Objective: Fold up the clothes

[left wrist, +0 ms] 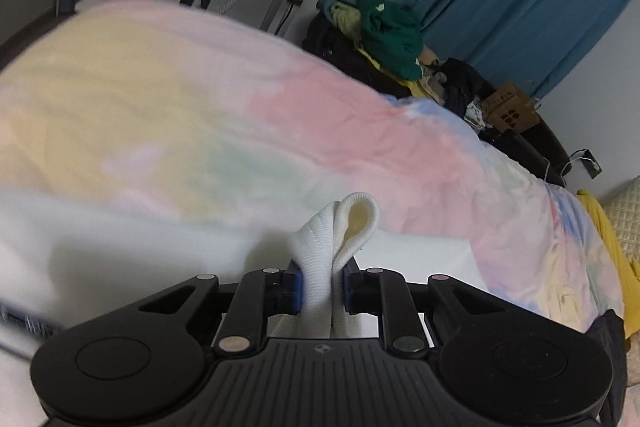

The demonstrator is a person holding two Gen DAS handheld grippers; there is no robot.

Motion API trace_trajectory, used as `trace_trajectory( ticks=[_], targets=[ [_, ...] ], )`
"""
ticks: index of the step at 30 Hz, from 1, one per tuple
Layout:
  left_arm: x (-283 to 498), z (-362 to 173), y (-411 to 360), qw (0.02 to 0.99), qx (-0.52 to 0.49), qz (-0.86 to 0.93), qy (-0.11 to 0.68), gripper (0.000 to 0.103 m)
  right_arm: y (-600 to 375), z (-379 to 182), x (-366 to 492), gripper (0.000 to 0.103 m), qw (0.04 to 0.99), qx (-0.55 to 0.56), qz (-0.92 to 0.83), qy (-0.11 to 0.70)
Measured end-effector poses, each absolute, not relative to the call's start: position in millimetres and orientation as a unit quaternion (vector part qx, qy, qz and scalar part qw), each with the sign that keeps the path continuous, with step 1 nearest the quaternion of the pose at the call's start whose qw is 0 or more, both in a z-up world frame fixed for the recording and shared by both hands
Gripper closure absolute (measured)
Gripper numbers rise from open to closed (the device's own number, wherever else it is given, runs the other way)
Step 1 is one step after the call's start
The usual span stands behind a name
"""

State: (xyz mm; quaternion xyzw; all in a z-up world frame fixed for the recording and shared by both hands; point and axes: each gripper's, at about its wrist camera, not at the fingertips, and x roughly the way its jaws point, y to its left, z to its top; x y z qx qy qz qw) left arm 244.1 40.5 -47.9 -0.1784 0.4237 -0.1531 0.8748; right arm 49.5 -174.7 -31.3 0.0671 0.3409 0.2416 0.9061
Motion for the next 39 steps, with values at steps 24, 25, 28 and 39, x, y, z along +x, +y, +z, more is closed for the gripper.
trace_trajectory(
  ticks=[24,25,28,39],
  targets=[
    [139,-15,113,0.905,-0.159,-0.036,0.394,0.014,-204,-26,38,0.050,0.908,0.135,0.211,0.336],
    [126,-11,122,0.906,-0.160,-0.021,0.392,0.013,-207,-25,35,0.041,0.910,0.138,0.208,0.331],
    [91,-1,147,0.906,-0.173,0.014,0.387,0.009,-216,-22,34,0.035,0.915,0.139,0.195,0.324],
    [43,-16,222,0.864,-0.257,0.110,0.418,0.000,-233,-27,35,0.035,0.924,0.131,0.138,0.331]
  ],
)
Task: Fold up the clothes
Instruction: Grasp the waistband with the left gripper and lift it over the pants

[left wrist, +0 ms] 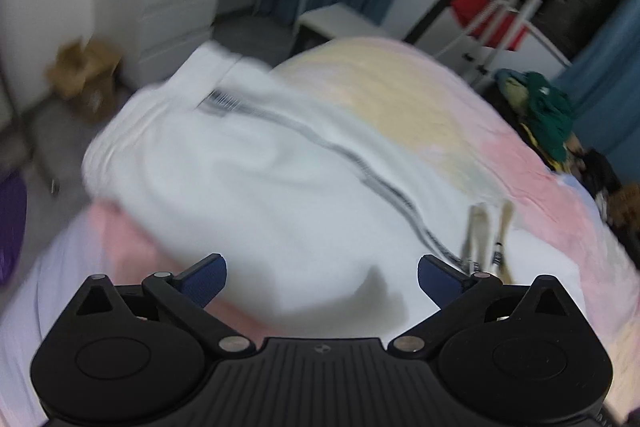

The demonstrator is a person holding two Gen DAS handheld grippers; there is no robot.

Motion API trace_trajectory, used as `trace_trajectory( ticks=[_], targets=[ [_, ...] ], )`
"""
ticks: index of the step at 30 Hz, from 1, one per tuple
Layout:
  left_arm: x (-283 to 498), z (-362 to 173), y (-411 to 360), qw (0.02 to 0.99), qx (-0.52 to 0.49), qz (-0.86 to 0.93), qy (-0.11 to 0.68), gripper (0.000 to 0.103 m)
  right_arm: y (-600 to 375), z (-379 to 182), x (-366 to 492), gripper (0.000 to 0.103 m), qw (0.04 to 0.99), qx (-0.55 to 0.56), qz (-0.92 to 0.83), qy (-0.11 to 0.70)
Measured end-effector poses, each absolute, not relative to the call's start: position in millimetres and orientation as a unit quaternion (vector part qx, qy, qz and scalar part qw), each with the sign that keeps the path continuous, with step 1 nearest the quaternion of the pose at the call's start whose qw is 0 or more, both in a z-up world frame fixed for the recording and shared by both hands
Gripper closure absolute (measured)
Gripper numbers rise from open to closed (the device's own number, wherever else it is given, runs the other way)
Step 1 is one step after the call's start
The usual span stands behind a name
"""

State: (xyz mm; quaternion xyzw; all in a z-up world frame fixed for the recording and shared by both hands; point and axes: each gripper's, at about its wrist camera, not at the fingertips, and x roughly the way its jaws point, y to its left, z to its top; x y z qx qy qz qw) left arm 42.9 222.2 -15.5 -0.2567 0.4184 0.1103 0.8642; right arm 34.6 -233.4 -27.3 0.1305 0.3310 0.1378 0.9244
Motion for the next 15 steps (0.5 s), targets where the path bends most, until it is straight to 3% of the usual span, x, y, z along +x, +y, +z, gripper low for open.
trace_trajectory(
  ticks=[7,12,15],
  targets=[
    [33,-46,279,0.795,-0.420,0.133,0.416,0.002,-243,-34,35,0.035,0.924,0.141,0.093,0.342],
    [39,-70,310,0.752,-0.495,0.145,0.411,0.011,-234,-34,35,0.035,0.933,0.106,0.086,0.332],
    [43,-68,318,0.760,-0.489,0.167,0.396,0.020,-226,-35,36,0.035,0.937,0.085,0.092,0.327]
  ],
)
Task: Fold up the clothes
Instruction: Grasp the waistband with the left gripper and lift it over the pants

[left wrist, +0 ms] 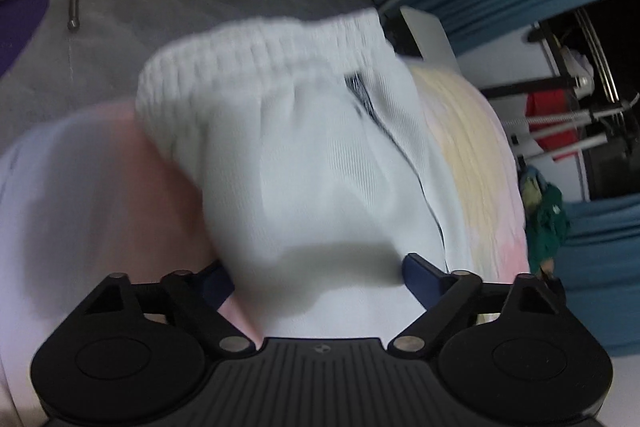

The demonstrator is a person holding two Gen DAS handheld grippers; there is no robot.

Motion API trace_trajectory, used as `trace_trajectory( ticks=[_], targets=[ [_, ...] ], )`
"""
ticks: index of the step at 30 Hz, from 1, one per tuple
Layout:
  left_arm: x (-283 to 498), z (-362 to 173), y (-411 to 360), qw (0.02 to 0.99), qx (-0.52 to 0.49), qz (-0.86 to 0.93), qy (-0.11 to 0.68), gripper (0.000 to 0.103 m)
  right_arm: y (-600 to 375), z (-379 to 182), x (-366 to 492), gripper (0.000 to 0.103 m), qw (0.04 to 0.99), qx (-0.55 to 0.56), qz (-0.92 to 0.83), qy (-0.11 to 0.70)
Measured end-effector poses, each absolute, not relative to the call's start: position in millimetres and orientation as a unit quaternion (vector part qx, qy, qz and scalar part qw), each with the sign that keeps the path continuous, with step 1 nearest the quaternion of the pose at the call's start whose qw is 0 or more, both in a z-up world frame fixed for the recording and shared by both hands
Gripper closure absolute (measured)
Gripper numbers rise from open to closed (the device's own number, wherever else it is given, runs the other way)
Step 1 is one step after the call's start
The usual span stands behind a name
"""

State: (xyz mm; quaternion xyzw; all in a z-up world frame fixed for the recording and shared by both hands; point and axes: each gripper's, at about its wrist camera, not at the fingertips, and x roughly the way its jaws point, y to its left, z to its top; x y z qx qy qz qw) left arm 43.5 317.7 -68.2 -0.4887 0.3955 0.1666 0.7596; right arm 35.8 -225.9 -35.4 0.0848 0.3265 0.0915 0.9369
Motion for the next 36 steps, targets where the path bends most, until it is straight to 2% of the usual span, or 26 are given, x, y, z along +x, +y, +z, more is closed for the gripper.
trace_trajectory(
  ticks=[4,6,7,9,12,15,20,28,36],
  targets=[
    [52,-66,318,0.774,-0.460,0.204,0.385,0.033,-219,-47,46,0.036,0.929,0.080,0.105,0.346],
    [59,-62,312,0.790,-0.426,0.216,0.385,0.046,-206,-60,55,0.035,0.922,0.036,0.108,0.371],
    [60,-58,308,0.799,-0.411,0.221,0.380,0.050,-198,-66,57,0.032,0.919,0.005,0.108,0.378],
    [60,-49,299,0.817,-0.379,0.231,0.369,0.065,-185,-74,56,0.029,0.919,-0.039,0.105,0.378],
    [62,-29,278,0.844,-0.312,0.240,0.364,0.078,-181,-76,57,0.029,0.918,-0.042,0.100,0.382],
    [71,-8,259,0.861,-0.265,0.249,0.355,0.083,-190,-71,57,0.029,0.917,-0.010,0.104,0.384],
    [80,45,217,0.885,-0.238,0.251,0.313,0.085,-218,-54,54,0.031,0.918,0.070,0.098,0.377],
    [77,126,86,0.941,-0.163,0.200,0.218,0.086,-302,-29,44,0.031,0.914,0.221,0.025,0.338],
    [83,117,-110,0.981,-0.047,0.106,0.153,0.086,-391,-22,21,0.029,0.894,0.338,-0.048,0.290]
  ],
)
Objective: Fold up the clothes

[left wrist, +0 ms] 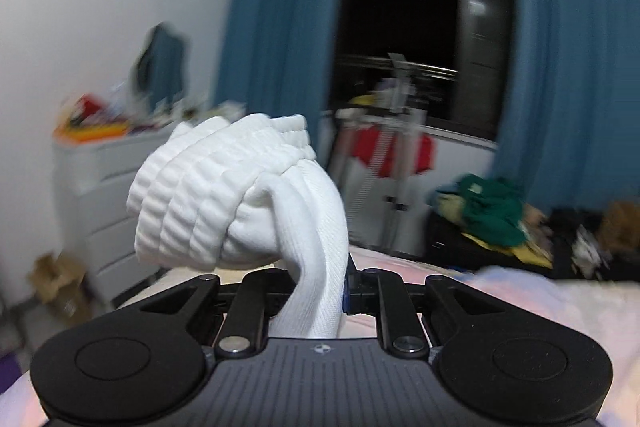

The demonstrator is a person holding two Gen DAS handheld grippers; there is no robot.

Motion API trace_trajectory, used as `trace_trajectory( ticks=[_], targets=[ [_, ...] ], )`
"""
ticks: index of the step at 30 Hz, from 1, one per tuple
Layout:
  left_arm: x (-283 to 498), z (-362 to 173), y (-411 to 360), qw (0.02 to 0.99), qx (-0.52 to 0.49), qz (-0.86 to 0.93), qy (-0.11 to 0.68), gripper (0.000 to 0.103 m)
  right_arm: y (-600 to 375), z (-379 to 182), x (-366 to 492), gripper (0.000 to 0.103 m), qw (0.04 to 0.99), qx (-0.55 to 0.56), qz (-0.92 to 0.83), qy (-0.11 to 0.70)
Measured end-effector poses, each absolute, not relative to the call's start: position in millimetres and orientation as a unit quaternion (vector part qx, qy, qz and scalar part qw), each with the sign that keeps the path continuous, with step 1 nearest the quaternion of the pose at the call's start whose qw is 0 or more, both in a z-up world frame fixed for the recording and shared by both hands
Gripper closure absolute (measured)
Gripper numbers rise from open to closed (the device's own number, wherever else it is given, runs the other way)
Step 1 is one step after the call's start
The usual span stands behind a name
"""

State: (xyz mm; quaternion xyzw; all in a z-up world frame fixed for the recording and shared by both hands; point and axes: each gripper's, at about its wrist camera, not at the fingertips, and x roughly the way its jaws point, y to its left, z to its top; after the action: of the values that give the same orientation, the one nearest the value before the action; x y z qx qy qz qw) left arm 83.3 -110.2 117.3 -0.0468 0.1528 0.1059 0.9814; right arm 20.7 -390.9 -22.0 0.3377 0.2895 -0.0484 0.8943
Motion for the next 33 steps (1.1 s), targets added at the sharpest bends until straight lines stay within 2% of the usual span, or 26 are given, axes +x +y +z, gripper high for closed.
trace_trajectory(
  ticks=[6,10,13,17,19,20,23,24,33],
  targets=[
    [96,50,-230,0.984,0.028,0.042,0.173,0.087,-446,-31,0,0.028,0.866,0.414,-0.116,0.256],
    [97,-10,-279,0.971,0.078,0.005,0.225,0.086,-467,-37,-9,0.028,0.852,0.451,-0.115,0.237],
    [92,-38,-303,0.968,0.116,-0.007,0.224,0.085,-479,-42,-14,0.029,0.844,0.472,-0.113,0.227],
    [84,-44,-310,0.965,0.138,-0.028,0.223,0.074,-474,-53,1,0.028,0.827,0.497,-0.060,0.257],
    [84,-41,-304,0.960,0.140,-0.053,0.237,0.058,-468,-55,6,0.028,0.821,0.506,-0.035,0.263],
    [83,-39,-298,0.957,0.140,-0.065,0.245,0.041,-466,-55,8,0.028,0.819,0.509,-0.027,0.263],
    [86,-35,-262,0.948,0.139,-0.113,0.264,0.015,-461,-50,8,0.028,0.822,0.505,-0.019,0.262],
    [87,-34,-245,0.944,0.141,-0.134,0.267,0.012,-460,-50,8,0.028,0.823,0.505,-0.016,0.262],
    [39,-29,-163,0.931,0.190,-0.149,0.275,0.009,-434,-35,14,0.028,0.851,0.451,0.008,0.268]
  ],
)
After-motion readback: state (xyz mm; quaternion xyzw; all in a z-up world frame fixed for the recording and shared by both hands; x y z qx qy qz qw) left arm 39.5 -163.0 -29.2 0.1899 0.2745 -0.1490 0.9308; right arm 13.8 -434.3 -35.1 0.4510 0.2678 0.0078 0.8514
